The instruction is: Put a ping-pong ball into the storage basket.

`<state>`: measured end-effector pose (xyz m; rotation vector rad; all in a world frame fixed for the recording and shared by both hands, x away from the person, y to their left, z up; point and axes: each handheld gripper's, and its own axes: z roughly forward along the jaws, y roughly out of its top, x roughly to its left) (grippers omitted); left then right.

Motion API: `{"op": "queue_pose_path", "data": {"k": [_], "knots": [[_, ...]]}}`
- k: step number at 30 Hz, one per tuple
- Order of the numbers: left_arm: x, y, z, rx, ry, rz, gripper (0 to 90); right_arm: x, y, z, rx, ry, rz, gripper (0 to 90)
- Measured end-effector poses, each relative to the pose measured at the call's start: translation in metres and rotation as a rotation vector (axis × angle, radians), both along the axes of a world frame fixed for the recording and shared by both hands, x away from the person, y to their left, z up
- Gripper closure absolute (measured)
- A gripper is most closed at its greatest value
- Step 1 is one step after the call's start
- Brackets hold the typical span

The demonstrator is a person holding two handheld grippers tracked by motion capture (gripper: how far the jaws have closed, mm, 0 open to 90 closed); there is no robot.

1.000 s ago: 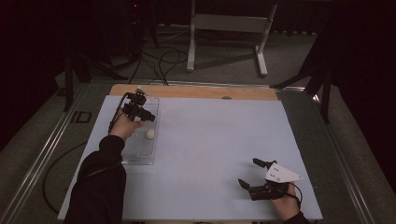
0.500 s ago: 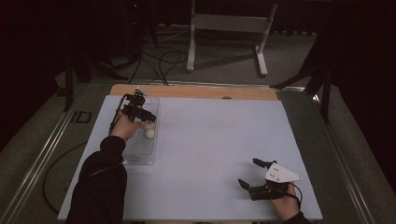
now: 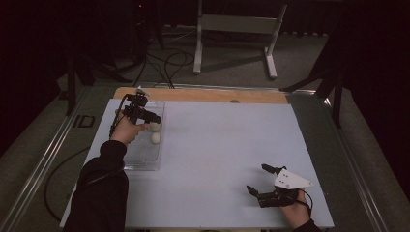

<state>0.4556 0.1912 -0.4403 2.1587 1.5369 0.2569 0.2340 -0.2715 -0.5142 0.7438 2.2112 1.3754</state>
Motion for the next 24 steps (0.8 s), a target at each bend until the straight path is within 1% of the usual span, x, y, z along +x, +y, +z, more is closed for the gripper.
{"op": "queue_pose_path", "data": {"k": [1, 2, 3, 4, 5, 7, 8, 12, 16, 18, 22, 24], "knots": [[-0.001, 0.0, 0.001, -0.015, 0.001, -0.018, 16.5, 0.0, 0.0, 0.0, 0.0, 0.001, 0.0, 8.6], [-0.002, -0.001, 0.003, -0.017, -0.009, -0.027, 13.0, 0.0, 0.0, 0.0, -0.001, 0.002, -0.001, 8.6], [-0.003, -0.002, 0.005, -0.019, -0.016, -0.042, 13.2, 0.0, 0.0, 0.0, -0.001, 0.003, -0.001, 8.6], [-0.004, -0.003, 0.006, -0.025, -0.019, -0.06, 10.8, 0.0, 0.0, 0.0, -0.001, 0.002, 0.0, 8.6], [-0.005, -0.003, 0.007, -0.036, -0.023, -0.081, 6.0, 0.0, 0.0, 0.0, -0.001, 0.002, -0.001, 8.6], [-0.007, -0.006, 0.01, -0.025, -0.031, -0.094, 3.7, 0.0, 0.0, 0.0, 0.0, 0.002, -0.001, 8.6], [-0.008, -0.006, 0.011, -0.026, -0.035, -0.105, 2.6, 0.0, 0.0, 0.0, -0.001, 0.002, -0.001, 8.6], [-0.01, -0.008, 0.014, -0.039, -0.05, -0.12, 0.4, 0.0, 0.0, 0.0, -0.001, 0.0, -0.002, 8.6], [-0.013, -0.011, 0.017, -0.043, -0.06, -0.142, 0.2, 0.0, 0.0, 0.0, 0.0, 0.001, -0.001, 8.6], [-0.015, -0.013, 0.019, -0.045, -0.071, -0.151, 0.2, 0.0, 0.0, 0.0, 0.0, 0.001, -0.001, 8.6], [-0.019, -0.018, 0.022, -0.034, -0.087, -0.172, 0.2, 0.0, 0.0, 0.0, -0.001, 0.001, -0.002, 8.6], [-0.02, -0.021, 0.024, -0.038, -0.096, -0.185, 0.2, 0.0, 0.0, 0.0, 0.0, 0.0, -0.003, 8.6]]}}
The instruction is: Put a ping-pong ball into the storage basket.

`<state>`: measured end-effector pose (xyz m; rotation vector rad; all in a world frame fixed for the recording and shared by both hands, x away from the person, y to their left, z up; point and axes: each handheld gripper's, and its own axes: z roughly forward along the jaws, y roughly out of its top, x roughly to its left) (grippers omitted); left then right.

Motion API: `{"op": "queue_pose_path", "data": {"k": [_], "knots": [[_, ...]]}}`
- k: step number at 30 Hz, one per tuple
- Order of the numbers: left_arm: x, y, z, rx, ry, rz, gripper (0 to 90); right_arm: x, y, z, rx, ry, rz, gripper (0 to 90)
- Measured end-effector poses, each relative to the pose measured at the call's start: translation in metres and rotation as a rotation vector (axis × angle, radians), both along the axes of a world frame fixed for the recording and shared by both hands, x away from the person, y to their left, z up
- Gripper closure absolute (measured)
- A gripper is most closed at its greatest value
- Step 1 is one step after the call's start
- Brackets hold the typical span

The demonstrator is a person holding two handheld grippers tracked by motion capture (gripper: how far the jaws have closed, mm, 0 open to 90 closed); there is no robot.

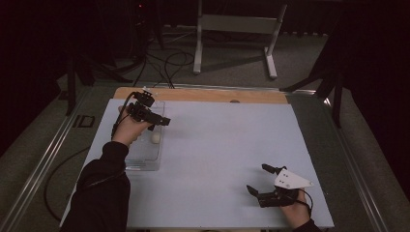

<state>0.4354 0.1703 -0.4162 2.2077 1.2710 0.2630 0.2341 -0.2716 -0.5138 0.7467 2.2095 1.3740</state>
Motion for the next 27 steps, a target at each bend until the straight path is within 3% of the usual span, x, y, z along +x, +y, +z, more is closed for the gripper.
{"op": "queue_pose_path", "data": {"k": [11, 19, 27], "knots": [[-0.006, -0.014, 0.01, -0.016, -0.003, -0.047, 0.2, 0.0, 0.0, 0.0, 0.003, 0.002, 0.0, 8.6], [-0.011, -0.023, 0.015, -0.033, -0.032, -0.078, 0.2, 0.0, 0.0, 0.0, 0.004, 0.005, 0.0, 8.6], [-0.018, -0.033, 0.02, -0.092, -0.06, -0.149, 0.1, 0.0, 0.0, 0.0, 0.002, 0.003, -0.001, 8.6]]}}
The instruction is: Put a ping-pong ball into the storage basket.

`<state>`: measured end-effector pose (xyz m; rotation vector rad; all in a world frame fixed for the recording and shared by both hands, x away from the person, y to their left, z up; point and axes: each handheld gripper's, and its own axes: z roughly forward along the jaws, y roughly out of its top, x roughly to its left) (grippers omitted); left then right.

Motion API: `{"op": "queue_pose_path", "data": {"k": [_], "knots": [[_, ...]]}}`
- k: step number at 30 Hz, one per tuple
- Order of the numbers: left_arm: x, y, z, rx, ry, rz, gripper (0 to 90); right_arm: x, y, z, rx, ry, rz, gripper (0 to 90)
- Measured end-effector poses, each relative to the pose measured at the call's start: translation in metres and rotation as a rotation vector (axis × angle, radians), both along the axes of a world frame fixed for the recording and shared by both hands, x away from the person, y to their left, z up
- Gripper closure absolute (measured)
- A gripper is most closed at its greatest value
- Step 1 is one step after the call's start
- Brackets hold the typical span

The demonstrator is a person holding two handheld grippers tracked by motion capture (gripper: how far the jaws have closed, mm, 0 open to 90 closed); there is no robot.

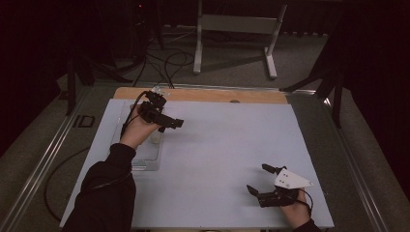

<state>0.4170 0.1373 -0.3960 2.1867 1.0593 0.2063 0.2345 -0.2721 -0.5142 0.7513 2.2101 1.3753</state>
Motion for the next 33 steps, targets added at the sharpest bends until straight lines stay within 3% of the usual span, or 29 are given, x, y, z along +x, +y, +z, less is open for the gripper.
{"op": "queue_pose_path", "data": {"k": [8, 12, 18, 33], "knots": [[-0.007, -0.012, 0.003, -0.041, -0.016, -0.052, 0.1, 0.0, 0.0, 0.001, 0.001, -0.001, 0.001, 8.6], [-0.009, -0.017, 0.003, -0.031, -0.016, -0.074, 0.2, 0.0, 0.0, 0.001, 0.001, -0.001, 0.002, 8.6], [-0.013, -0.023, 0.003, -0.058, -0.027, -0.104, 0.2, 0.0, 0.0, 0.001, 0.002, 0.0, 0.002, 8.6], [-0.031, -0.043, 0.001, -0.044, -0.038, -0.192, 0.2, 0.0, 0.0, 0.0, -0.001, 0.001, 0.006, 8.6]]}}
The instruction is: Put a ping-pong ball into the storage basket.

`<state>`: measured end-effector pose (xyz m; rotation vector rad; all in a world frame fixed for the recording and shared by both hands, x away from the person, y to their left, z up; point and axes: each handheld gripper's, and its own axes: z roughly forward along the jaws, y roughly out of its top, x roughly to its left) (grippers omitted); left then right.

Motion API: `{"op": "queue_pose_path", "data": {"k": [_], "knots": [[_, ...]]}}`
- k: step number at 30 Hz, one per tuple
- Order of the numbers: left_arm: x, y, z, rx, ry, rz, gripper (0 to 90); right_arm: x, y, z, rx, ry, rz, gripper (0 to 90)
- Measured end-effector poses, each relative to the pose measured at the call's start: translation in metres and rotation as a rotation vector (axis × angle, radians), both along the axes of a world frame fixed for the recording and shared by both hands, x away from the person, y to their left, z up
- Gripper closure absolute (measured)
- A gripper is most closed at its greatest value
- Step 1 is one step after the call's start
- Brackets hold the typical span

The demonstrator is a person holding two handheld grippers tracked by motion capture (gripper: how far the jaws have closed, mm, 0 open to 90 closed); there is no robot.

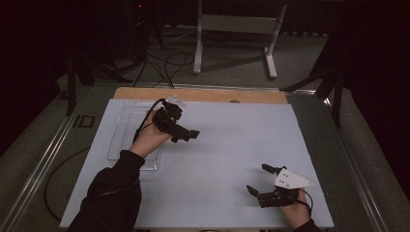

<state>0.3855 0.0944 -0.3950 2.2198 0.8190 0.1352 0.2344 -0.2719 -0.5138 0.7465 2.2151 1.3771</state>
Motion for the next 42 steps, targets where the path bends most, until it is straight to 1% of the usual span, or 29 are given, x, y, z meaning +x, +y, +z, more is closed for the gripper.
{"op": "queue_pose_path", "data": {"k": [3, 6, 7, 9, 14, 16, 17, 19, 20, 21, 24, 28, 36, 37, 38, 39, 42], "knots": [[-0.003, -0.003, 0.0, -0.01, -0.01, -0.009, 0.2, 0.0, 0.0, 0.0, 0.002, -0.001, -0.002, 8.6], [-0.007, -0.006, 0.0, -0.016, -0.017, -0.029, 0.2, 0.0, 0.0, 0.0, 0.002, -0.002, -0.003, 8.6], [-0.009, -0.007, 0.0, -0.024, -0.021, -0.036, 0.2, 0.0, -0.001, 0.0, 0.002, -0.002, -0.004, 8.6], [-0.01, -0.008, 0.0, -0.024, -0.027, -0.037, 0.2, 0.0, 0.0, 0.001, 0.003, -0.002, -0.004, 8.6], [-0.017, -0.013, -0.001, -0.022, -0.035, -0.076, 0.2, 0.0, -0.001, 0.0, 0.001, -0.001, -0.006, 8.6], [-0.02, -0.014, -0.002, -0.023, -0.038, -0.08, 0.2, 0.0, -0.001, 0.001, 0.001, -0.004, -0.009, 8.6], [-0.021, -0.015, -0.003, -0.03, -0.034, -0.09, 0.2, 0.0, -0.001, 0.001, 0.002, -0.003, -0.008, 8.6], [-0.023, -0.015, -0.004, -0.028, -0.032, -0.091, 0.2, 0.0, -0.001, 0.001, 0.001, -0.004, -0.008, 8.6], [-0.025, -0.017, -0.006, -0.028, -0.031, -0.103, 0.2, 0.0, -0.001, 0.001, 0.002, -0.003, -0.008, 8.6], [-0.026, -0.018, -0.007, -0.023, -0.035, -0.103, 0.2, 0.0, -0.001, 0.001, 0.002, -0.004, -0.008, 8.6], [-0.03, -0.02, -0.01, -0.031, -0.029, -0.113, 0.2, 0.0, -0.001, 0.001, 0.004, -0.005, -0.008, 8.6], [-0.035, -0.022, -0.015, -0.029, -0.02, -0.132, 0.2, 0.0, -0.001, 0.001, 0.006, -0.005, -0.007, 8.6], [-0.044, -0.027, -0.022, -0.036, -0.02, -0.153, 0.2, 0.0, -0.002, 0.001, 0.006, -0.006, -0.012, 8.6], [-0.045, -0.027, -0.024, -0.026, -0.018, -0.152, 0.2, 0.0, -0.002, 0.001, 0.005, -0.006, -0.011, 8.6], [-0.046, -0.027, -0.025, -0.025, -0.018, -0.155, 0.2, 0.0, -0.002, 0.001, 0.005, -0.004, -0.011, 8.6], [-0.047, -0.028, -0.026, -0.031, -0.008, -0.156, 0.2, 0.0, -0.002, 0.001, 0.005, -0.004, -0.011, 8.6], [-0.05, -0.028, -0.03, -0.035, -0.007, -0.163, 0.2, 0.0, -0.002, 0.001, 0.005, -0.006, -0.011, 8.6]]}}
